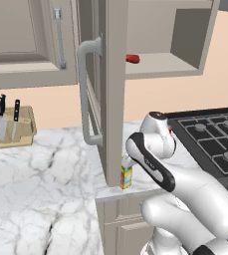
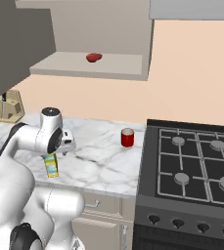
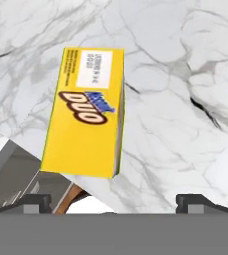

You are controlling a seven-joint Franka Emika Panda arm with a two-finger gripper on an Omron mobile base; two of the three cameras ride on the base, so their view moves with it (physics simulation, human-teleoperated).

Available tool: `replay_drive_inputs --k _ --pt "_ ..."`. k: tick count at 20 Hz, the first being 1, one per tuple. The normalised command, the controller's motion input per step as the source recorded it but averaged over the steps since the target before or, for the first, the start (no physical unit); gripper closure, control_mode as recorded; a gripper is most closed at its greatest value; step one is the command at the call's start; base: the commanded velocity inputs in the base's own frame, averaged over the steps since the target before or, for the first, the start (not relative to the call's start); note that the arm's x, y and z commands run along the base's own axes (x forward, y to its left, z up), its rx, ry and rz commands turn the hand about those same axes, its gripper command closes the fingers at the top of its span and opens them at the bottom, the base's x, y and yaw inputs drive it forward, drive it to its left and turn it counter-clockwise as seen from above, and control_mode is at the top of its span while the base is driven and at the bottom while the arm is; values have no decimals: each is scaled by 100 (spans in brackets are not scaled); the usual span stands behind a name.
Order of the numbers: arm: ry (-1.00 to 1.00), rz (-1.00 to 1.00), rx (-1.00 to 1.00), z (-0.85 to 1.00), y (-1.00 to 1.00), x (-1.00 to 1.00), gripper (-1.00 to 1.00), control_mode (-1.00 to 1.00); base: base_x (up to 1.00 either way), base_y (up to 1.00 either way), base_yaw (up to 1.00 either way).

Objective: Pick the cereal and cereal from the counter and place them in the cabinets closest to them.

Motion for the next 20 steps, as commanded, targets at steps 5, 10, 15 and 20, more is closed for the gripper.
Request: replay_drive_inputs --k 5,10,15,20 --pt "0 0 8 -23 24 4 -100 -100 0 0 0" --pt "-2 0 2 -18 13 4 -100 -100 0 0 0" --pt "-5 0 0 -11 9 6 -100 -100 0 0 0" --pt "-5 0 0 -9 11 8 -100 -100 0 0 0"
